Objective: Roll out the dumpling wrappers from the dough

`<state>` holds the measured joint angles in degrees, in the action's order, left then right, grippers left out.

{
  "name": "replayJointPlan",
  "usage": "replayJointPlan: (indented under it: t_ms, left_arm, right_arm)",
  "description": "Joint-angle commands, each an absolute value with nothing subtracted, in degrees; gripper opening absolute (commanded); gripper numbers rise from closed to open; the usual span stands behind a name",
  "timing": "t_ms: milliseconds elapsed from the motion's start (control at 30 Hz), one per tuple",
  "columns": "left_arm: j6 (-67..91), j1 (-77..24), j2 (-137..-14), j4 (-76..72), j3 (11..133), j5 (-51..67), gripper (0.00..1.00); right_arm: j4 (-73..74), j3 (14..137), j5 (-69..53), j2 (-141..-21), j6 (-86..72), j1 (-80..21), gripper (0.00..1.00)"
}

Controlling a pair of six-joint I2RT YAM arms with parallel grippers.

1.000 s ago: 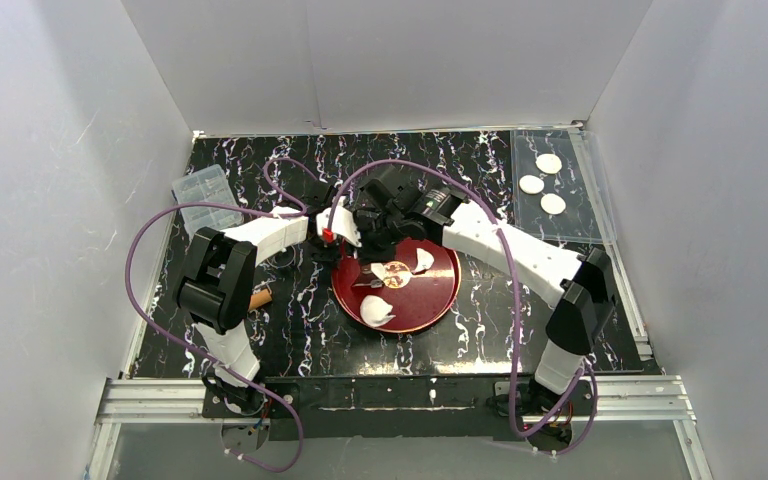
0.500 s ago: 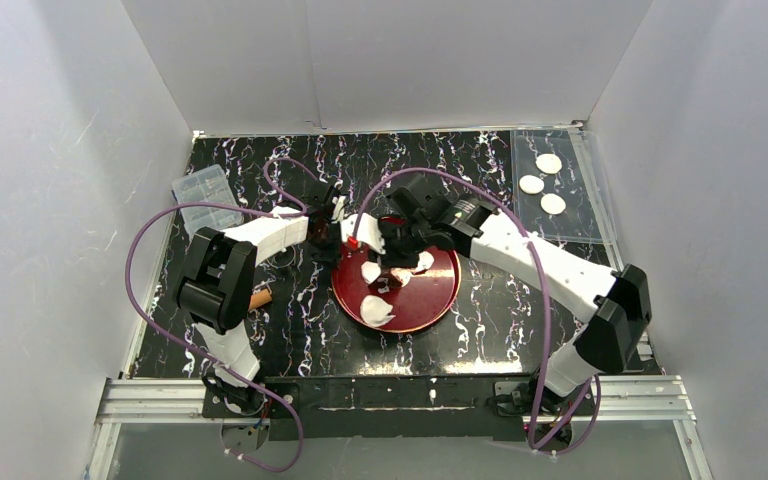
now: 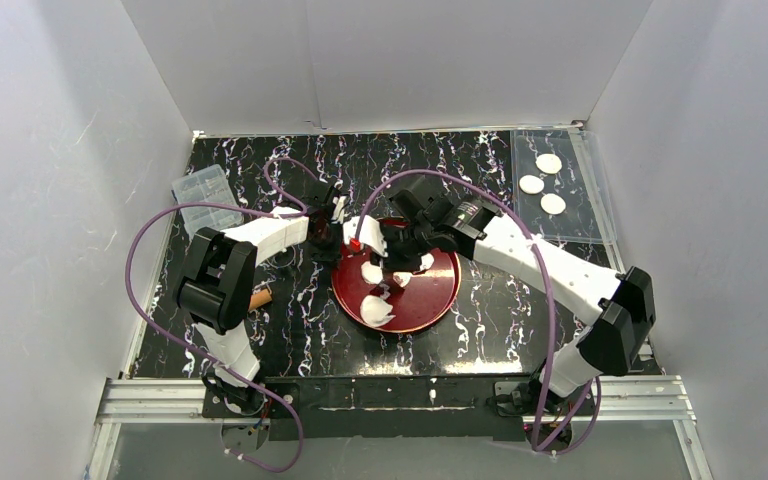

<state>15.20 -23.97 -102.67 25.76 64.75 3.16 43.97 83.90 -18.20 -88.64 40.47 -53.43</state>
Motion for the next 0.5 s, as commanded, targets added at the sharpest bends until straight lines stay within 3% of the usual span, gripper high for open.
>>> replayJointPlan:
  t_ms: [0,467]
  left_arm:
    - [13.45,-23.57,-100.73,27.31,64.4,-2.64,0.0]
    - [11.97,-23.84,-100.79,27.62,65.88,-1.33,0.0]
  right_arm:
    - [53.71,82.42,-25.57,-85.44,35.46,-55.11,0.01]
    - [43.93,80.75,-9.73,-77.7,20.34,-49.67,0.01]
